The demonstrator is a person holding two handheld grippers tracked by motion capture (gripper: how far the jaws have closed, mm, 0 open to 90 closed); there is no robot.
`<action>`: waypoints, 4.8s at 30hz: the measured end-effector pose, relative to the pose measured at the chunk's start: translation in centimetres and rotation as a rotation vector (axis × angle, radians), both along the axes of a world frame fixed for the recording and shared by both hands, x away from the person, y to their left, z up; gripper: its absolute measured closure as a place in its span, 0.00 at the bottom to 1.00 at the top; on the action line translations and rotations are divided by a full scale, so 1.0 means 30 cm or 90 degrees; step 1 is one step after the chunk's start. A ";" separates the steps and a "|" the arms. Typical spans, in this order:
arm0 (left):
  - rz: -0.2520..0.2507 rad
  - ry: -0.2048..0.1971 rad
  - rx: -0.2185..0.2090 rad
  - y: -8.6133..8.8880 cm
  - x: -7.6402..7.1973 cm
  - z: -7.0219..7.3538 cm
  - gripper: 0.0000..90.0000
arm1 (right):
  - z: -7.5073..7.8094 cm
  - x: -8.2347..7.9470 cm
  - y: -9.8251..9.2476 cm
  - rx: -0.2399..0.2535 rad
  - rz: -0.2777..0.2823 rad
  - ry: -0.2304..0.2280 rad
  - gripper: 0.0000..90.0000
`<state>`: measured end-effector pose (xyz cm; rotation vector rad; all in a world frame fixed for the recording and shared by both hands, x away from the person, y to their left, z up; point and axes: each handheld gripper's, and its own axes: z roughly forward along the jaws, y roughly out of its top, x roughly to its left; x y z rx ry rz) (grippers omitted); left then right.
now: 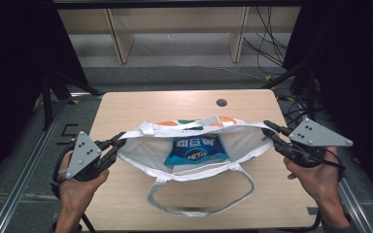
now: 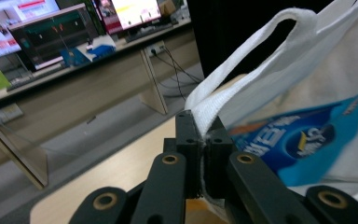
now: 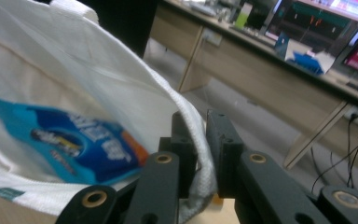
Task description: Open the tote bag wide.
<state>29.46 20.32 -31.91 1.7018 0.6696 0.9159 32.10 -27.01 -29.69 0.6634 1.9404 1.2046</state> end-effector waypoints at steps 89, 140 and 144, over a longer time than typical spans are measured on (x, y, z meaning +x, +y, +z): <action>-0.114 0.356 0.095 -0.136 0.149 -0.596 0.92 | -0.482 0.146 -0.071 -0.153 -0.005 0.264 0.90; -0.010 0.303 0.090 -0.097 0.385 -0.577 0.56 | -0.467 0.306 -0.066 -0.014 -0.067 0.297 0.61; -0.020 0.283 0.072 -0.096 0.374 -0.520 0.51 | -0.354 0.250 -0.061 0.024 -0.024 0.245 0.59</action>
